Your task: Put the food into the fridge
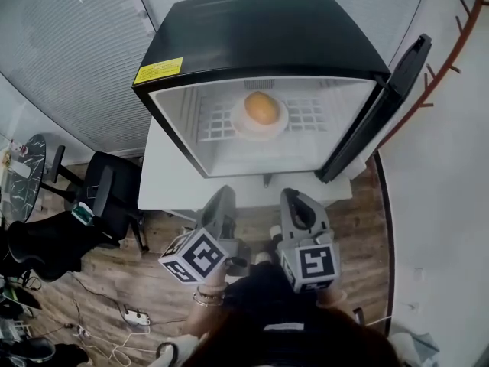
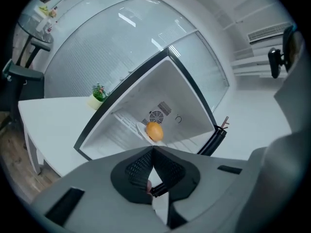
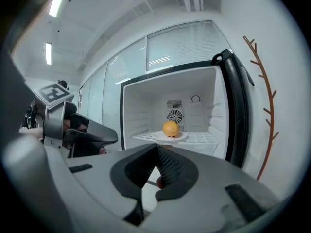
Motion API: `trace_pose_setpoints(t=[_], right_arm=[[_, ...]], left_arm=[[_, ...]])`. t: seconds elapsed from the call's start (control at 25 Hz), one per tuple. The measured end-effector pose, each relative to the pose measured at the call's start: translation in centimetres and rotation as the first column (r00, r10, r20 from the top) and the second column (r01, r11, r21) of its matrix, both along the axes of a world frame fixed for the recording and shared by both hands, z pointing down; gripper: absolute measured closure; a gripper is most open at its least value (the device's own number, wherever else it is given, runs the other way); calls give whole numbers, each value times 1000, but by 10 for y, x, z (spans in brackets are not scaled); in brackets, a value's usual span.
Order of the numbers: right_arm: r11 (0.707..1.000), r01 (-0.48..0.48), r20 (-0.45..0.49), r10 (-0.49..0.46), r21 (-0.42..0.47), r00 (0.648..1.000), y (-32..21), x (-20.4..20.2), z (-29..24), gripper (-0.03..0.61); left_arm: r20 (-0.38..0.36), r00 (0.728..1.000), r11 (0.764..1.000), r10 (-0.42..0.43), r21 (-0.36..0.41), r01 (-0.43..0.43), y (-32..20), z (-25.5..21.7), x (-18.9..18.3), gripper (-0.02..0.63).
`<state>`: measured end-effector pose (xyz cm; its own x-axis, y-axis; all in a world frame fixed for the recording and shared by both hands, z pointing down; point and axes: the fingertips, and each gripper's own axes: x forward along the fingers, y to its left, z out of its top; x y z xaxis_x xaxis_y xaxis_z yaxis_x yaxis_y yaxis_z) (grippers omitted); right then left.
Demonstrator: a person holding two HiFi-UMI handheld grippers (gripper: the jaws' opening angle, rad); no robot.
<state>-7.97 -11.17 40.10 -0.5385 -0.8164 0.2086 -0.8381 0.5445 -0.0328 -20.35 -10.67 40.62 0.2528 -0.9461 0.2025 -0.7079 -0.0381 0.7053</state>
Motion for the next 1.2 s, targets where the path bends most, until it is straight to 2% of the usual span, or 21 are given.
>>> trace_pose_setpoints(t=[0.12,0.28,0.52,0.88,1.2], right_arm=[[1000,13,-6,-13,14,1000,12,-1,0,583],[999,36,6,-36,7,999,25,-5,2,583],[996,91,-18,-90,23,996,29,-9,-1,583],[996,86,-28,-86,26,996,37,42,-15,583],[990,144,-40,-144,4,989,59,63,-10,583]], left_arm=[[48,999,999,12,52,-14,8,-9,1,618],[35,999,995,29,92,-32,20,-16,5,615],[98,995,991,3,135,-16,27,-30,8,615],[153,988,991,-36,135,15,38,-45,50,615],[126,991,994,-46,105,33,60,-34,76,615]])
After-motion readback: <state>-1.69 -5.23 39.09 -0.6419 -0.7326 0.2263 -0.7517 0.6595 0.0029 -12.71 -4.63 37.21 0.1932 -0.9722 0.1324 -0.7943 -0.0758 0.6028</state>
